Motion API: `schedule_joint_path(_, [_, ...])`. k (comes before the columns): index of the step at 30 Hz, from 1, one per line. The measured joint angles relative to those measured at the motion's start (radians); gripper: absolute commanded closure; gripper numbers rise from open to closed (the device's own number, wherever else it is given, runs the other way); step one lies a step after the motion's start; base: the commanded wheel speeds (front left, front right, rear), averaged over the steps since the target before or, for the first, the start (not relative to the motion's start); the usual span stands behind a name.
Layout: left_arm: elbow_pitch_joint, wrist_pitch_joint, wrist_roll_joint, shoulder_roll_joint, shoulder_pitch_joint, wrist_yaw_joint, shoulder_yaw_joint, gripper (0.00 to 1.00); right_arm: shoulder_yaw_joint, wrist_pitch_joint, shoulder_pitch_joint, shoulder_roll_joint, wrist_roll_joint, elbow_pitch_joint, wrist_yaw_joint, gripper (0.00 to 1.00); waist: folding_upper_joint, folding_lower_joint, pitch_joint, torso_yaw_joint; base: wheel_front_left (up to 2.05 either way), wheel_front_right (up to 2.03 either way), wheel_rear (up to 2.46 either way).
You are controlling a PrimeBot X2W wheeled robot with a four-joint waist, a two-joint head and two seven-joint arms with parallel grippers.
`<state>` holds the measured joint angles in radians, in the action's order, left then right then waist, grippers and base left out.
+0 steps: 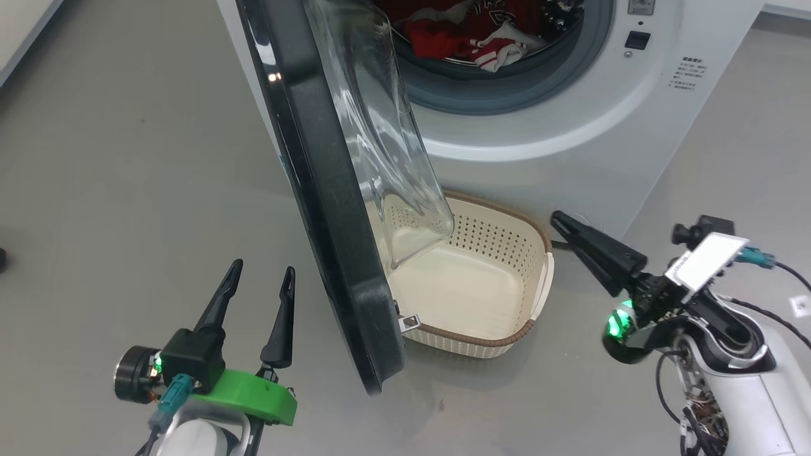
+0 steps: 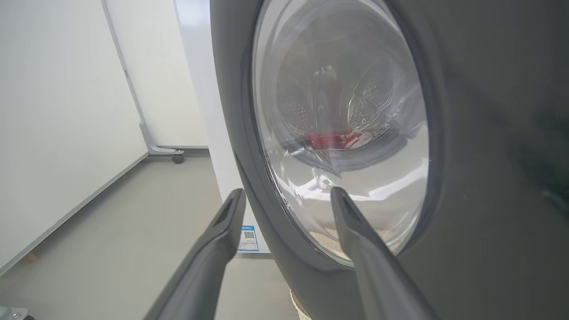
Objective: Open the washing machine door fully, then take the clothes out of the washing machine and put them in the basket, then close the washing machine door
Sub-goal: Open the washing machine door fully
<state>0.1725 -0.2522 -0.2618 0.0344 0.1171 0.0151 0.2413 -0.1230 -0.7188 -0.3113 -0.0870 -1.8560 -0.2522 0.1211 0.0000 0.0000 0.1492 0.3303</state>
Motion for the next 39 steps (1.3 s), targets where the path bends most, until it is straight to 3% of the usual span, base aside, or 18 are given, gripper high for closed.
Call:
schedule_joint_path(1, [0.0, 0.0, 0.0, 0.0, 0.0, 0.0, 0.002, 0.0, 0.016, 0.024, 0.014, -0.01, 0.018, 0.006, 0.0, 0.12, 0.0001, 0.0, -0.001, -0.003, 0.0, 0.0, 0.0])
schedule_joint_path(2, [0.0, 0.0, 0.0, -0.001, 0.0, 0.0, 0.002, 0.0, 0.03, 0.046, 0.027, -0.021, 0.036, 0.012, 0.0, 0.0, 0.0, 0.0, -0.001, -0.005, 0.0, 0.0, 0.0])
schedule_joint_path(10, [0.007, 0.0, 0.007, 0.0, -0.018, 0.0, -0.009, 0.0, 0.105, 0.214, 0.098, -0.045, 0.189, 0.069, 0.0, 0.0, 0.0001, 0.0, -0.014, -0.031, 0.0, 0.0, 0.0])
schedule_joint_path(16, [0.013, 0.0, 0.008, 0.0, -0.022, 0.0, -0.014, 0.0, 0.173, 0.419, 0.156, -0.052, 0.352, 0.097, 0.0, 0.0, 0.0, 0.0, -0.032, -0.048, 0.0, 0.0, 0.0])
schedule_joint_path(27, [0.015, 0.0, 0.009, 0.001, -0.029, 0.0, -0.028, 0.0, 0.17, 0.759, 0.245, -0.189, 0.866, 0.098, -0.001, 0.0, 0.0, 0.0, -0.041, -0.064, 0.0, 0.0, 0.0])
schedule_joint_path(31, [0.017, 0.0, 0.009, 0.001, -0.029, 0.0, -0.035, 0.0, 0.13, 0.853, 0.254, -0.261, 1.072, 0.118, -0.032, 0.0, 0.0, 0.0, -0.042, -0.067, 0.0, 0.0, 0.0])
schedule_joint_path(39, [0.022, 0.0, 0.008, 0.001, -0.03, 0.0, -0.04, 0.0, 0.076, 0.987, 0.265, -0.292, 1.327, 0.146, -0.144, 0.0, 0.0001, 0.0, -0.049, -0.066, 0.0, 0.0, 0.0])
